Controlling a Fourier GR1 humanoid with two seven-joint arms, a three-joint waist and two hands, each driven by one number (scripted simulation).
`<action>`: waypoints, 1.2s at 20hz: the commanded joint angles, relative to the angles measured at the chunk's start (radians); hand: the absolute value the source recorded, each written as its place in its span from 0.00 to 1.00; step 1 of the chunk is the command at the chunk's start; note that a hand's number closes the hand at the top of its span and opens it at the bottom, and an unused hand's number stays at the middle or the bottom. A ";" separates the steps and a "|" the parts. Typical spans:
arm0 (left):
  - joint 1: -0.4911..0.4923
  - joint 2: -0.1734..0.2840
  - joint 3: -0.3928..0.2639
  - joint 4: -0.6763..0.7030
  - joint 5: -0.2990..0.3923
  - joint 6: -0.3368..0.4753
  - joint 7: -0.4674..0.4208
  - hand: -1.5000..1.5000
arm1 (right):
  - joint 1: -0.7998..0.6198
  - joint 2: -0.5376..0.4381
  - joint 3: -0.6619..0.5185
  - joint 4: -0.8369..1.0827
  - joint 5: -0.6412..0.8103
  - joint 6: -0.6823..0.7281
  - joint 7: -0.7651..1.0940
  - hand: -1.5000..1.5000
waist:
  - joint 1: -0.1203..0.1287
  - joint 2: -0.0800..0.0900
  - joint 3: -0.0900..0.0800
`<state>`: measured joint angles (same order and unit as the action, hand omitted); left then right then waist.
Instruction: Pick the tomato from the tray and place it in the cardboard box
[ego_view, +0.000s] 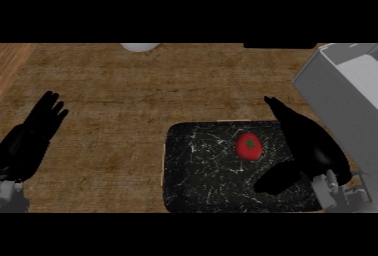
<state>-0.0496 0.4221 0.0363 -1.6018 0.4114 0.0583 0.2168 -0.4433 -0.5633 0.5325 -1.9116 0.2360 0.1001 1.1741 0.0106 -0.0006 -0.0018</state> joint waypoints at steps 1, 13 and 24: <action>-0.014 -0.022 -0.012 -0.003 -0.037 0.032 0.012 0.50 | 0.027 0.016 0.010 -0.017 0.014 0.047 0.174 0.00 | -0.015 -0.002 0.001; 0.050 -0.040 0.020 -0.056 -0.048 -0.013 0.019 0.50 | 0.009 0.135 0.016 0.065 0.167 0.071 0.074 0.00 | -0.006 -0.001 0.001; 0.016 -0.047 0.046 -0.051 -0.045 -0.022 0.057 0.50 | -0.025 0.213 0.021 0.118 0.196 0.146 0.148 0.00 | -0.011 -0.002 0.001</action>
<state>-0.0179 0.3687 0.0677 -1.6359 0.3563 0.0323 0.2321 -0.4713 -0.3882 0.5299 -1.7678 0.4022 0.1857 1.1339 0.0041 -0.0014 -0.0008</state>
